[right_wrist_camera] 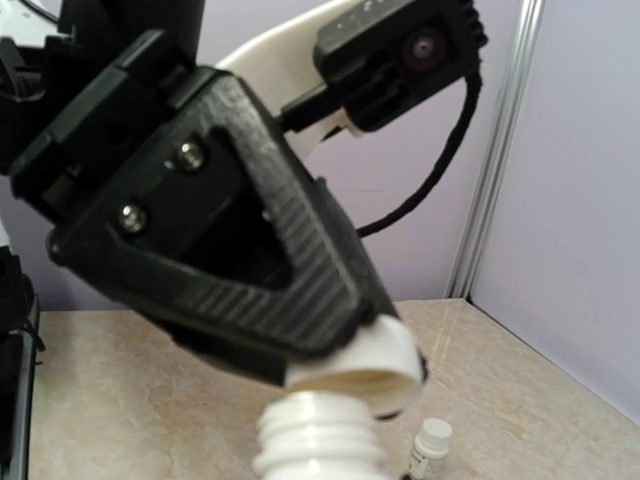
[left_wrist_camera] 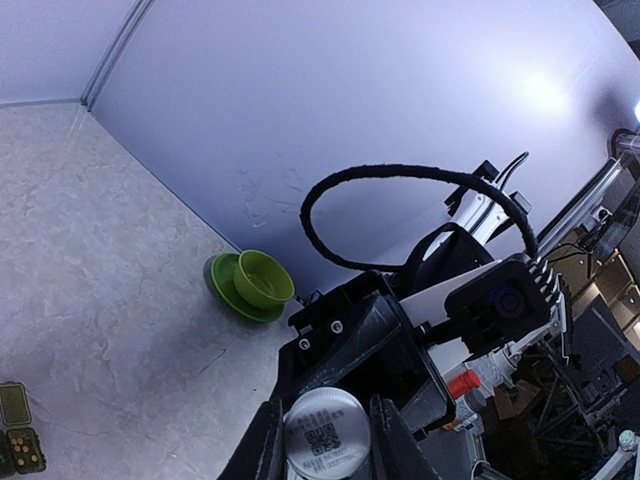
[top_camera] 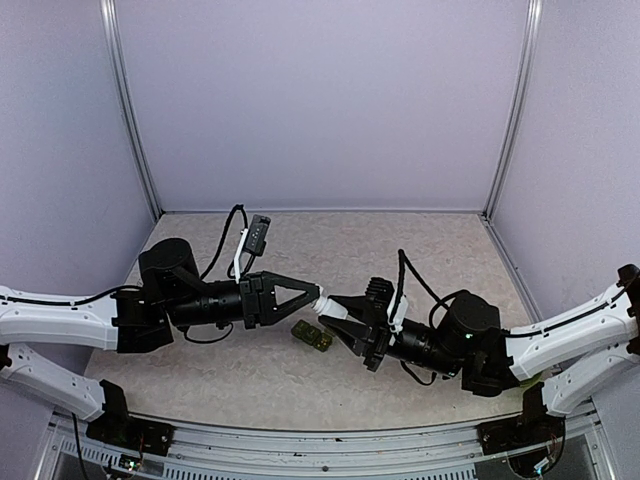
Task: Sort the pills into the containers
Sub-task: Close the lid of the pill bottle.
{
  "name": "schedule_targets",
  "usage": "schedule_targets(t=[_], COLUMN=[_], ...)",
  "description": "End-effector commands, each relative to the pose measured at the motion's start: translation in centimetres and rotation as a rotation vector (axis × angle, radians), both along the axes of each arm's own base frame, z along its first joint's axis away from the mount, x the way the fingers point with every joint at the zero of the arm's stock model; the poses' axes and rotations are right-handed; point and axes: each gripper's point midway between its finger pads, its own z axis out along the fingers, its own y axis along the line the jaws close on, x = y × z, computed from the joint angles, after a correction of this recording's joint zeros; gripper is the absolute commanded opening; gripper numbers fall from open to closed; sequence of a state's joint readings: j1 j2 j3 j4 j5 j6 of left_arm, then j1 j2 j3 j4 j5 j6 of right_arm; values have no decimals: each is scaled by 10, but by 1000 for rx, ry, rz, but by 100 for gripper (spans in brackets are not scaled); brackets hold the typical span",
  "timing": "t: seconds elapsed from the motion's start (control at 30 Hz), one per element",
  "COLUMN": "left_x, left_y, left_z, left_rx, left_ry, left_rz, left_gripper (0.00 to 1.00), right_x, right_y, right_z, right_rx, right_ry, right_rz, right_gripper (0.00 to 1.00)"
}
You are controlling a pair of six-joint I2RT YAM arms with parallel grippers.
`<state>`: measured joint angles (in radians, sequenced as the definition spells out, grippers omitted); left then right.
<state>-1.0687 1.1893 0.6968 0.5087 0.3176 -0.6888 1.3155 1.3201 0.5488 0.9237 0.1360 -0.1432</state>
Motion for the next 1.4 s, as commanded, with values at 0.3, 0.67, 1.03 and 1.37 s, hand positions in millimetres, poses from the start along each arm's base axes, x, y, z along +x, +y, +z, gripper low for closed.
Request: schedule_targets(t=[0.3,0.67,1.03,1.37], left_x=[-3,-9,-17,-3], left_y=[2,-2,-7,-6], left_z=[1,0,-5,-22], left_rx=[37,13,-6,67], left_ry=[-29,-11,28,83], left_rz=[15,-28,-82,2], left_gripper=[23,23,23,23], right_x=[-2,-3,-1,15], right_y=[-7,-2,1,0], right_z=[27,21,19,18], right_rx=[72,60,57,-1], right_ry=[-31,-25,-27,-79], right_rz=[-23,-12,-16,-176], right_gripper=[20,20,20,20])
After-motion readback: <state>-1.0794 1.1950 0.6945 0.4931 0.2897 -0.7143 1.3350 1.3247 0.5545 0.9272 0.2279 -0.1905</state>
